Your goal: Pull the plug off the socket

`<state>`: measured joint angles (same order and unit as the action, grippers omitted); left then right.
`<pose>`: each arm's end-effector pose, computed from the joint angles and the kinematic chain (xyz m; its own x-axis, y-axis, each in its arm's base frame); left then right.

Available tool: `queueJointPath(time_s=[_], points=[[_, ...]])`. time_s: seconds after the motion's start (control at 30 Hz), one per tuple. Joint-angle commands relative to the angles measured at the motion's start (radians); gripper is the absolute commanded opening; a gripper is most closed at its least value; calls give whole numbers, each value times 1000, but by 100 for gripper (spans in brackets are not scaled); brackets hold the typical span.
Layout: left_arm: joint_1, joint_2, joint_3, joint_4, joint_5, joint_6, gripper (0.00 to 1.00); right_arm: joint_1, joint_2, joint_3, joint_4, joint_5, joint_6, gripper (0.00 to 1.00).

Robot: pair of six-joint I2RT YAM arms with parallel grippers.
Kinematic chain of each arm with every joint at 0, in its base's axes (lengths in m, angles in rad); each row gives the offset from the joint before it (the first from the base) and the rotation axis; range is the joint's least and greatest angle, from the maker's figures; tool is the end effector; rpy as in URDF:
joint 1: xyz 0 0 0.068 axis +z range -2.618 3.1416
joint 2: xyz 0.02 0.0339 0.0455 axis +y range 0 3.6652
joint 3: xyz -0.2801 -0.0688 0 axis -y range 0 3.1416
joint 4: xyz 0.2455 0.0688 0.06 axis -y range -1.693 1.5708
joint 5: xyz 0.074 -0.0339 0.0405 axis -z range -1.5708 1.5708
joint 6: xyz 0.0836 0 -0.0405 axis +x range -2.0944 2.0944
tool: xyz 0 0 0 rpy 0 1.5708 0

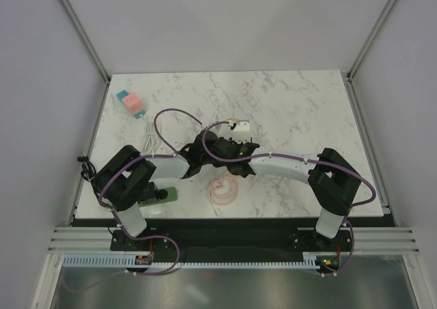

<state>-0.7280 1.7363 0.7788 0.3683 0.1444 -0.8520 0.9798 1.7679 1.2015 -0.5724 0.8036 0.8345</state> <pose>0.2808 -0.2664 0.1365 -0.8359 -0.2526 -0.4873 0.1802 0.7123 -0.6784 0.2558 0.2733 0.1872 -0.6425 -0.0344 -0.7656 0.1006 0.9866 -0.1288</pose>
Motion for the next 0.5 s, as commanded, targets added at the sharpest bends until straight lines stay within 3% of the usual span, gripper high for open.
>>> queueJointPath(time_s=[0.0, 0.47], points=[[-50, 68, 0, -175, -163, 14, 2, 34, -80, 81, 115, 36, -5, 0], [-51, 78, 8, -161, -149, 27, 2, 16, -222, -29, 281, 2, -37, 0]])
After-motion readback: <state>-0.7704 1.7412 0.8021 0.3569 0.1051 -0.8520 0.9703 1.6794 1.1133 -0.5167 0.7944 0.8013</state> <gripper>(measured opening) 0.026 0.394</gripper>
